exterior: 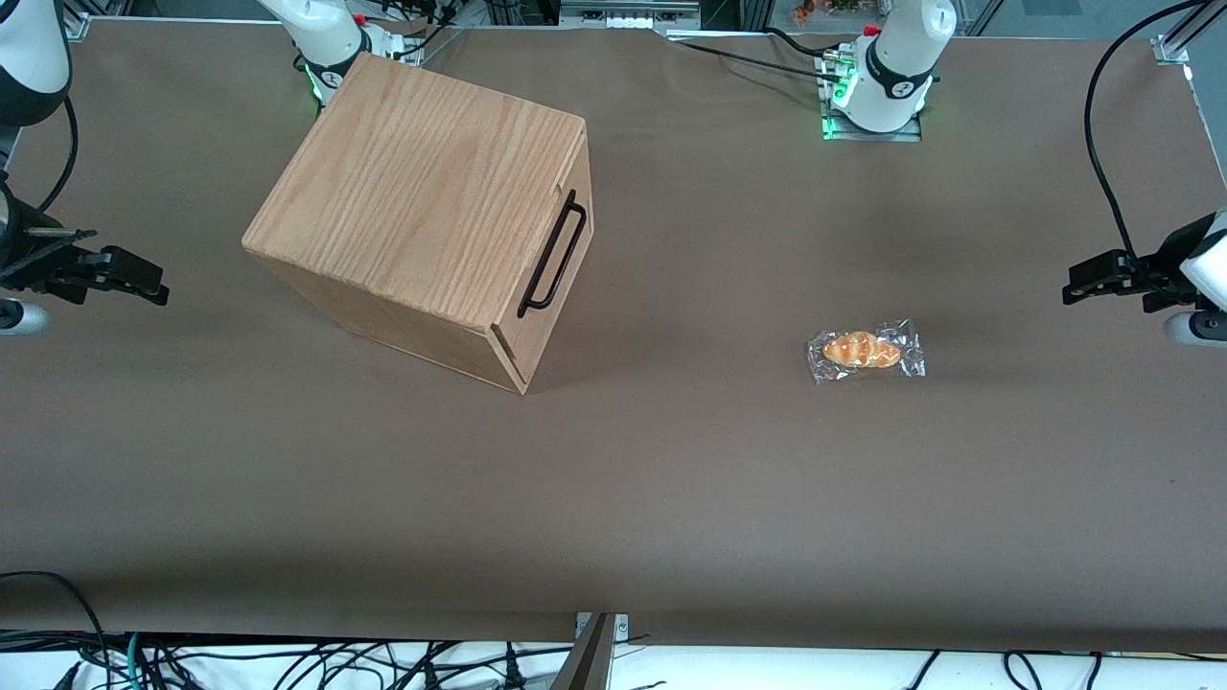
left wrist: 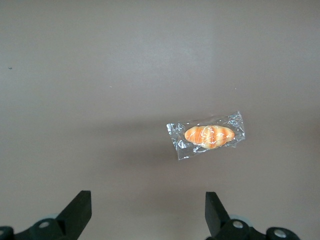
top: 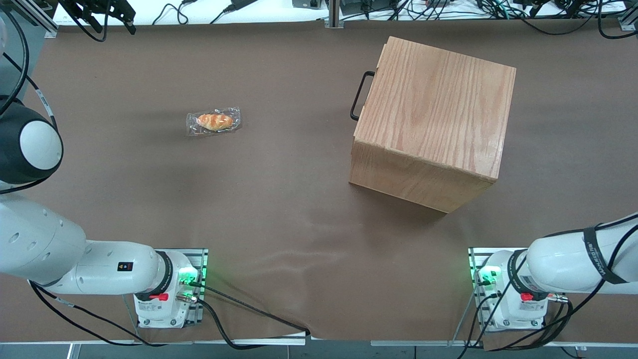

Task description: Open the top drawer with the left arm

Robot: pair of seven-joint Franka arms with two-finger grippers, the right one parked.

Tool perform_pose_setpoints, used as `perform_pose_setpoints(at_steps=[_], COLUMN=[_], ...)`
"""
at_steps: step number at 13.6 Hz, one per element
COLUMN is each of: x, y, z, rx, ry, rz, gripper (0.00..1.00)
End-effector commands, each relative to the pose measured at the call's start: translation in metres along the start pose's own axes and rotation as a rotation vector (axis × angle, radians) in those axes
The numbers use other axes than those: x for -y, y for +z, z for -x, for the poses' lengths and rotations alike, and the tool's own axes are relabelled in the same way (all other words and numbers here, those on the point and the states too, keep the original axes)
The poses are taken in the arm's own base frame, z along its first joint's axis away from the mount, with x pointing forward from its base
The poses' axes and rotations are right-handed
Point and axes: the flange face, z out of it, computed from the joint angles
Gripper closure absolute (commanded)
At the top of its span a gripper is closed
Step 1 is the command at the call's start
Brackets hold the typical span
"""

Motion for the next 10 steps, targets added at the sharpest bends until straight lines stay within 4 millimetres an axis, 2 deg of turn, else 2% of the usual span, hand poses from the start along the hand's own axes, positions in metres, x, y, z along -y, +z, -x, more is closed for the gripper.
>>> perform_pose_setpoints(at_steps=[1,6,10], x=[0.0021,0.0078,0.0088], y=[-0.0051,-0.0047,-0.0122], z=[0.0003,0.0003,-0.0003], rx=[-0.002,-0.005,-0.023], ry=[0.021,0.018,0.012], rz=[-0.006,-0.006,-0.011], gripper=[0.00,0.00,0.00])
